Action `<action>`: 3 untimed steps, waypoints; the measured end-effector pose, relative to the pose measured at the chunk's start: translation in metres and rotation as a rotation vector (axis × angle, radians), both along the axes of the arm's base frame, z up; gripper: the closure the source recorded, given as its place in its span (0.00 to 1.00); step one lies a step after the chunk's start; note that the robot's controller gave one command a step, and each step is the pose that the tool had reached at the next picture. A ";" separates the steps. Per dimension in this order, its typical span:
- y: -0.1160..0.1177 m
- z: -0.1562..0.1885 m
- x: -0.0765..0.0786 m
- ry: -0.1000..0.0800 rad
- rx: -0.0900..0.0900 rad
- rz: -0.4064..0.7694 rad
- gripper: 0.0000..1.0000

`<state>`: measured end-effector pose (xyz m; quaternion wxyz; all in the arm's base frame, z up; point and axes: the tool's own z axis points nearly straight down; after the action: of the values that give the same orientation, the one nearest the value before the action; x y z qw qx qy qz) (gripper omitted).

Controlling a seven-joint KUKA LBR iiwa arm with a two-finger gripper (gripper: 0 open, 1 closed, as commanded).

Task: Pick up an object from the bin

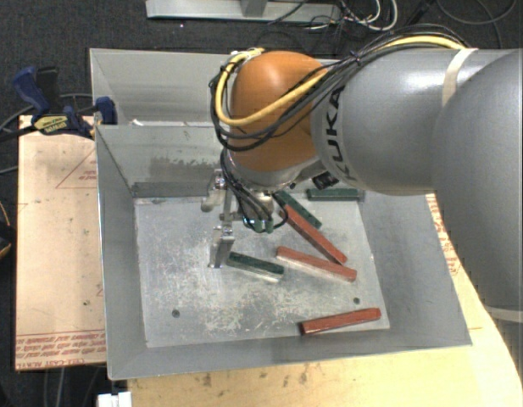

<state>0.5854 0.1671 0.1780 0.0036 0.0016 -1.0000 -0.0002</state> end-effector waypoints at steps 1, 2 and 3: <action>-0.001 0.005 0.002 -0.008 0.001 -0.003 0.00; -0.039 -0.054 0.004 -0.013 0.003 -0.040 0.00; -0.065 -0.064 0.003 -0.004 0.000 -0.127 0.00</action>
Offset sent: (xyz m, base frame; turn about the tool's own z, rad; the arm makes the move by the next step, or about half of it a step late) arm 0.0042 -0.0747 -0.1080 0.0744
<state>0.5883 0.1019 0.1137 0.0016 -0.0616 -0.9981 -0.0002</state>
